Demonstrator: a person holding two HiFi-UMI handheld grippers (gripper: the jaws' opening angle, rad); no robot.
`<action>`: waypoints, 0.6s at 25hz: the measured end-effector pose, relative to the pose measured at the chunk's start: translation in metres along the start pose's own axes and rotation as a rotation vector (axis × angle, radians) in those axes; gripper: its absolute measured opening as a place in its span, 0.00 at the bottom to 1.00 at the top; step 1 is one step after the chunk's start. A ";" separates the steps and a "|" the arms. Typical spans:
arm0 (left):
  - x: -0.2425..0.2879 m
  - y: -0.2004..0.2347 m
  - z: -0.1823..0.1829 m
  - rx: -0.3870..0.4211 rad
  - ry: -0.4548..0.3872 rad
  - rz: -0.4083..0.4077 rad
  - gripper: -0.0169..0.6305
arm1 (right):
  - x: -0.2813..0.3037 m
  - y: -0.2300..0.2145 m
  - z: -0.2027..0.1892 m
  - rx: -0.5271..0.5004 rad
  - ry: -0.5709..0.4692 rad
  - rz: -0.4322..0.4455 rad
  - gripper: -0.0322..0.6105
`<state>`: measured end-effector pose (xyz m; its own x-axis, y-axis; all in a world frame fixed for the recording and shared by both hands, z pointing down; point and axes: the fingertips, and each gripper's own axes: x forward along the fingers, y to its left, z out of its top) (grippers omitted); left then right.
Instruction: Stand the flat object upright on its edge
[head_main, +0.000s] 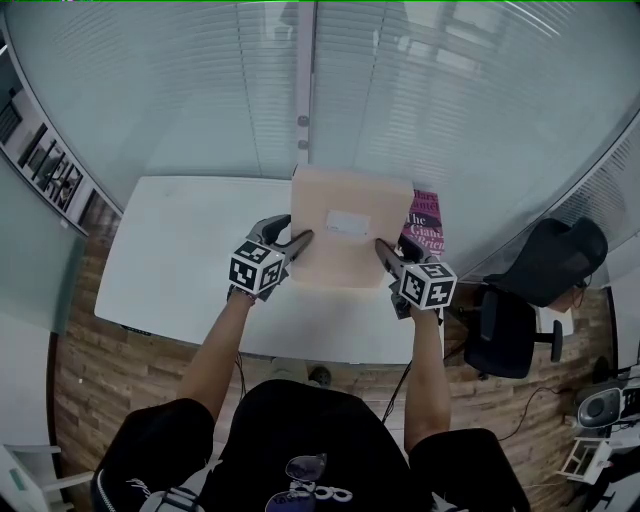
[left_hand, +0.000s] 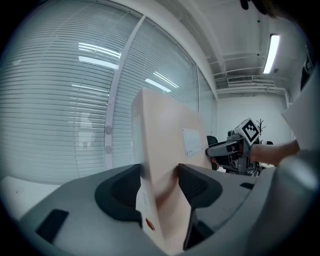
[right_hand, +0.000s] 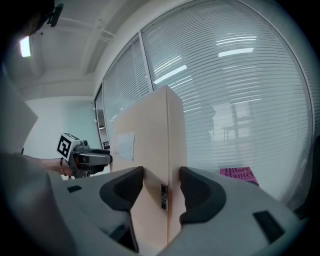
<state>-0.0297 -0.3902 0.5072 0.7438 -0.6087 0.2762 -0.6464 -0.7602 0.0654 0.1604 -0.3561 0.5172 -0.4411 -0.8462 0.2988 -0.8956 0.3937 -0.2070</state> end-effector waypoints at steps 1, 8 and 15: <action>0.001 0.000 0.001 0.004 -0.002 0.001 0.42 | 0.000 -0.001 0.001 0.000 -0.002 -0.001 0.44; 0.012 0.003 0.005 0.019 -0.007 -0.004 0.42 | 0.003 -0.010 0.002 0.005 -0.007 -0.016 0.44; 0.031 0.008 0.001 0.031 -0.003 -0.007 0.42 | 0.013 -0.025 -0.001 0.006 -0.001 -0.024 0.44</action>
<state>-0.0117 -0.4149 0.5151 0.7489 -0.6040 0.2725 -0.6356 -0.7711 0.0378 0.1773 -0.3765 0.5268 -0.4190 -0.8561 0.3025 -0.9058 0.3708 -0.2051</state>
